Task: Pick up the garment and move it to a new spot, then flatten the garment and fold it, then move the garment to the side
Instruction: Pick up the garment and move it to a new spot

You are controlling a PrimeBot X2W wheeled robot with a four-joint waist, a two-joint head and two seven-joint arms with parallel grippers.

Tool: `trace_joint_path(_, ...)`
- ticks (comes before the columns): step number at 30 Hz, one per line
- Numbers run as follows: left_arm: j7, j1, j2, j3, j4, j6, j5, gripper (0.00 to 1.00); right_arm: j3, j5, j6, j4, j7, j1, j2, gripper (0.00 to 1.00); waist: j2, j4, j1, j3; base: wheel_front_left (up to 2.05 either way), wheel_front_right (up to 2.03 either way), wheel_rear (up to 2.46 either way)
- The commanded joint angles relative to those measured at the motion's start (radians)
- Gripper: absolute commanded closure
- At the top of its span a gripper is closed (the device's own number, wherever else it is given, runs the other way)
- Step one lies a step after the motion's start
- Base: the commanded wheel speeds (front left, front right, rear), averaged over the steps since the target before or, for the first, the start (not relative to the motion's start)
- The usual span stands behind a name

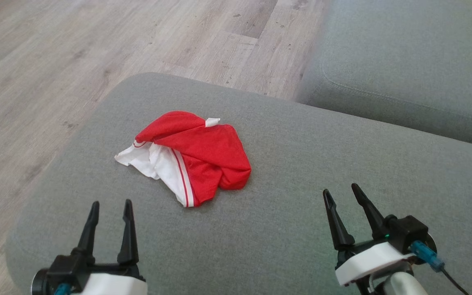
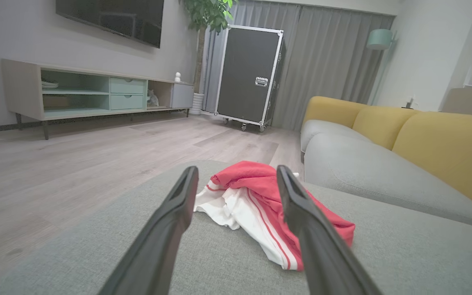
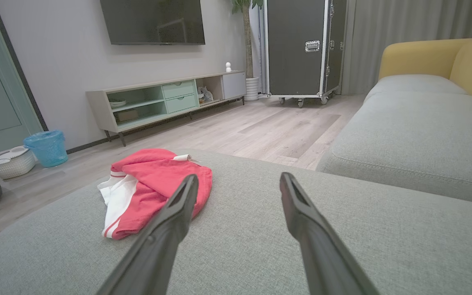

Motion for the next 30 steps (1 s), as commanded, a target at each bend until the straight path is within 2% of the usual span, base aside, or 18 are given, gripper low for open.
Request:
trace_joint_path(1,-0.009,-0.051,0.006,0.030,-0.021,-0.010,0.017,0.00,0.018,0.005,-0.001,-0.026,-0.011,-0.032,-0.002,0.00,0.0000,-0.005,0.0000,0.004,0.00,0.00,0.00)
trace_joint_path(7,-0.008,-0.133,0.035,-0.024,0.083,-0.030,0.033,0.00,-0.002,-0.023,-0.001,-0.027,-0.011,-0.048,-0.002,0.00,0.0000,-0.044,0.0000,0.056,0.00,0.00,0.00)
trace_joint_path(14,0.109,-0.320,0.080,-0.129,0.259,-0.040,0.008,0.00,-0.037,-0.065,-0.001,-0.039,-0.011,-0.084,-0.002,0.00,0.0000,-0.103,0.0000,0.147,0.00,0.00,0.00)
trace_joint_path(21,0.235,-0.487,0.126,-0.263,0.406,-0.041,-0.101,0.00,-0.053,-0.090,-0.001,-0.053,-0.011,-0.125,-0.002,0.00,0.0000,-0.160,0.0000,0.232,0.00,0.00,0.00)
trace_joint_path(26,0.287,-0.576,0.148,-0.291,0.521,-0.041,-0.186,0.00,-0.051,-0.100,-0.001,-0.060,-0.011,-0.150,-0.002,0.00,0.0000,-0.198,0.0000,0.277,0.00,0.00,0.00)
trace_joint_path(30,0.280,-0.616,0.158,-0.302,0.577,-0.041,-0.217,0.00,-0.048,-0.104,-0.001,-0.064,-0.011,-0.165,-0.002,0.00,0.0000,-0.221,0.0000,0.299,0.00,0.00,0.00)
